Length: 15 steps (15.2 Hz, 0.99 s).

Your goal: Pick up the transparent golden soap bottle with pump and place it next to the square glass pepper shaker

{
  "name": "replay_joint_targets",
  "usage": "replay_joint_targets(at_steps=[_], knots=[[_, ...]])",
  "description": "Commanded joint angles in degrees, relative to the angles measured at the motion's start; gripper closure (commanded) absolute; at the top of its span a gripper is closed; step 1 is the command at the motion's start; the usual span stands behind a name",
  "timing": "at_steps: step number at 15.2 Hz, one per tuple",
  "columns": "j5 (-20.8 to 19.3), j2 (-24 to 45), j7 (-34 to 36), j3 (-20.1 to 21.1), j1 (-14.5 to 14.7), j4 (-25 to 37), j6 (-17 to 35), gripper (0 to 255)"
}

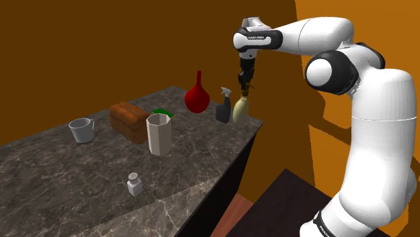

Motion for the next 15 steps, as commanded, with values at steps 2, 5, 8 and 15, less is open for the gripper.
replay_joint_targets(at_steps=[2, 5, 8, 15], knots=[[0.10, 0.42, -0.36, -0.04, -0.15, 3.25, -2.80, 255], [0.20, 0.97, -0.68, -0.06, -0.30, 6.44, -5.41, 255], [0.34, 1.78, -1.02, -0.08, -0.50, 10.06, -8.19, 255], [0.84, 5.24, -1.96, -0.12, -1.26, 21.19, -15.81, 255]])
